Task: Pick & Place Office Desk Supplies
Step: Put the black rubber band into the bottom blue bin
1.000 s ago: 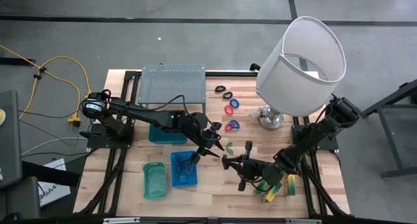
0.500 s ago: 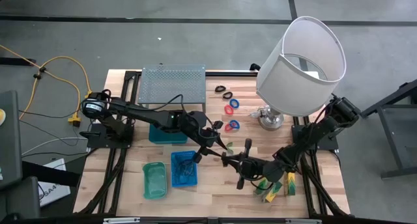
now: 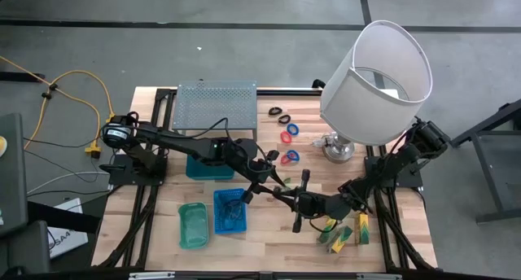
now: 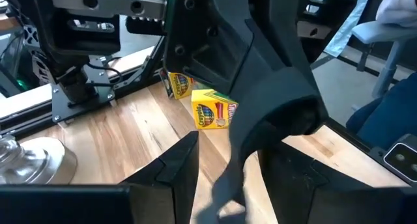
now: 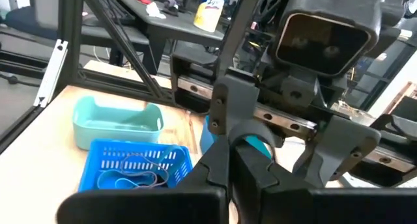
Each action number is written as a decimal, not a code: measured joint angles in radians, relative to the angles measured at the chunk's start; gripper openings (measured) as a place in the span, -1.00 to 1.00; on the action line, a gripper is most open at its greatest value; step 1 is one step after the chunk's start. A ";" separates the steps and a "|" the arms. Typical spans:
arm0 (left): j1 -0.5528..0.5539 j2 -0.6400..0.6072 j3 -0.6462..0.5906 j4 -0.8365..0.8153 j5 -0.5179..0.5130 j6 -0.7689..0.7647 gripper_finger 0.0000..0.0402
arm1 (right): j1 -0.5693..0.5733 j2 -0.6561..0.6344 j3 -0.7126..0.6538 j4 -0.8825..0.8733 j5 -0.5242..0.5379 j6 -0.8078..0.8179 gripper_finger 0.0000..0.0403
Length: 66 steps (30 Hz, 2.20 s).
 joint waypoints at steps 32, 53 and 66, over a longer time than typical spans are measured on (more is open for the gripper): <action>-0.001 0.000 0.000 -0.047 -0.044 0.000 -0.98 | 0.000 0.000 -0.001 -0.011 0.012 0.000 -0.98; 0.000 0.000 0.000 -0.048 -0.046 0.001 -0.99 | 0.008 0.000 -0.001 -0.018 0.012 0.010 -0.53; 0.000 0.000 0.000 -0.048 -0.046 0.001 -0.99 | 0.132 0.000 -0.001 -0.041 0.308 0.009 -0.52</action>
